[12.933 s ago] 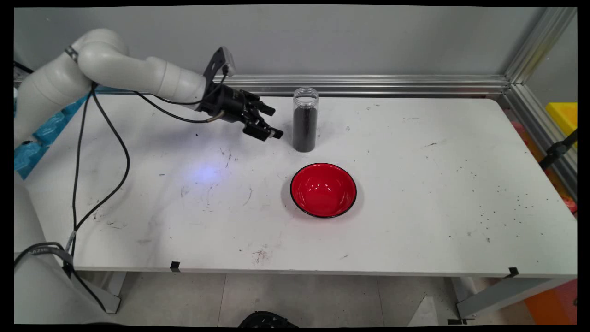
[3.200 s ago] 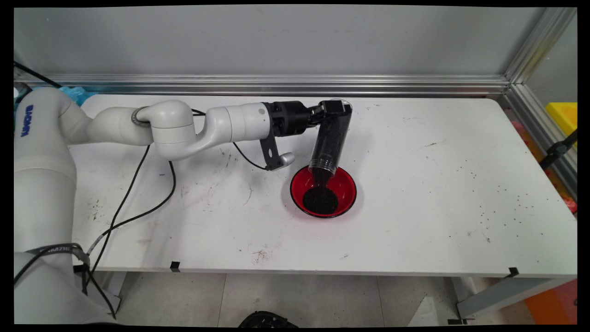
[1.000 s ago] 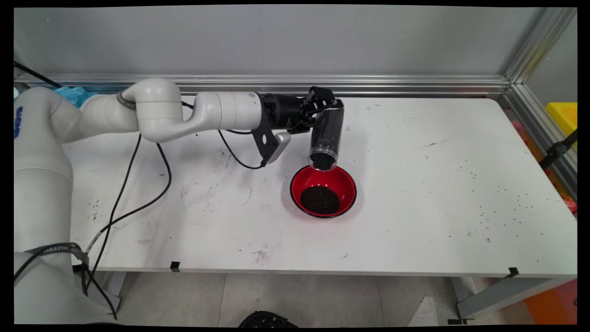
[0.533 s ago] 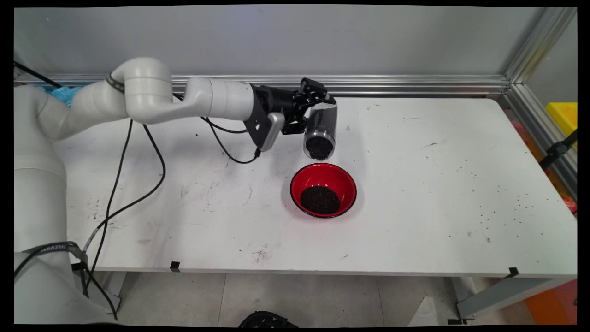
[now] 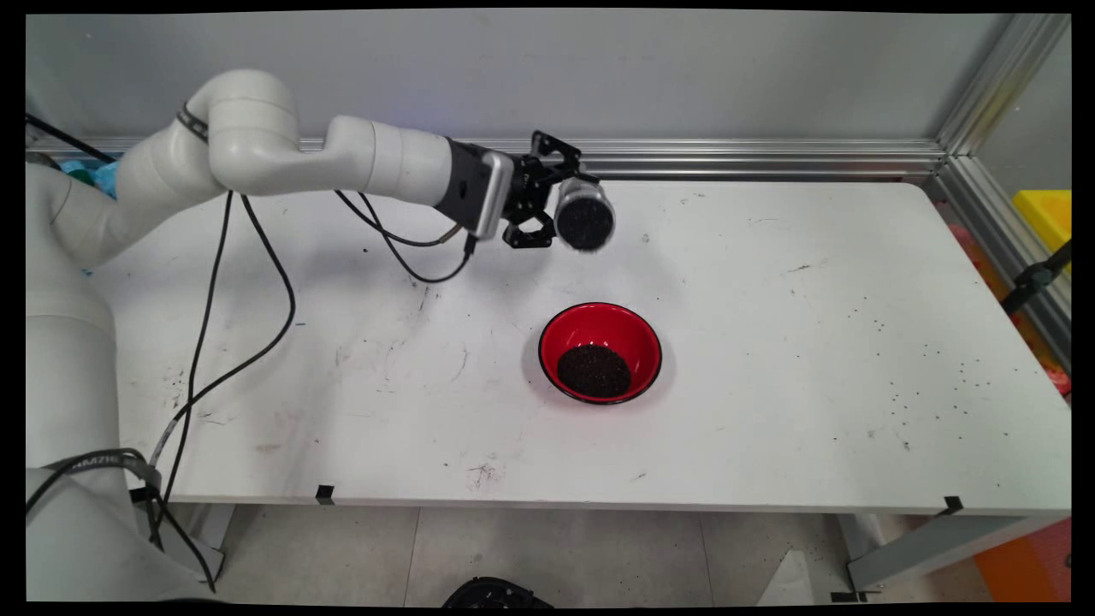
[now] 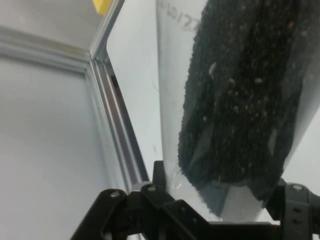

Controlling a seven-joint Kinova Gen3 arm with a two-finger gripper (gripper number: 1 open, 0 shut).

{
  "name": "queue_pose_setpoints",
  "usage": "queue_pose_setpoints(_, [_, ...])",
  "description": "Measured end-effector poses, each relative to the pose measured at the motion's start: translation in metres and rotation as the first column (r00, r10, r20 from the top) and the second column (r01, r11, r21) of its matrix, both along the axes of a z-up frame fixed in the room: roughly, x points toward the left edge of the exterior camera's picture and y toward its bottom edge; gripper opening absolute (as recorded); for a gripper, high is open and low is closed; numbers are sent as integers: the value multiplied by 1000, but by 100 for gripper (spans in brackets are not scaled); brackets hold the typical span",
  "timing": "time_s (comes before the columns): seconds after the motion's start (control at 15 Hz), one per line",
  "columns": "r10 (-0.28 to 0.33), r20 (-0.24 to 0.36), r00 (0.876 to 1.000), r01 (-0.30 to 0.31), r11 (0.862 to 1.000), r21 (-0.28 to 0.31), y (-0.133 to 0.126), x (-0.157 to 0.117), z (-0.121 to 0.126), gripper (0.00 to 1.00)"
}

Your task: Pour the black seasoning powder in the red bowl

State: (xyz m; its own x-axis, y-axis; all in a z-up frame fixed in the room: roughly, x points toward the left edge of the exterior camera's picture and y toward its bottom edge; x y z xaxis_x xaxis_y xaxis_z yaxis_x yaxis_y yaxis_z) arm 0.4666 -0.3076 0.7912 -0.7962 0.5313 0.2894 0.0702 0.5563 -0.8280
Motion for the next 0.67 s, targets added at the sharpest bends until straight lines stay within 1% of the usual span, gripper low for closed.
queue_pose_setpoints(0.13, [39,-42,998,-36,997,68,-1,7,3,0])
queue_pose_setpoints(0.2, [61,-61,996,-54,992,111,-1,11,4,0])
queue_pose_setpoints(0.27, [91,-83,992,-77,984,161,-1,15,4,0])
queue_pose_setpoints(0.4, [148,-123,981,-113,960,255,-1,23,5,0])
queue_pose_setpoints(0.47, [179,-142,974,-130,944,304,0,26,5,0])
queue_pose_setpoints(0.6, [246,-178,953,-159,904,396,1,33,4,0])
queue_pose_setpoints(0.67, [268,-189,945,-168,890,424,2,34,3,0])
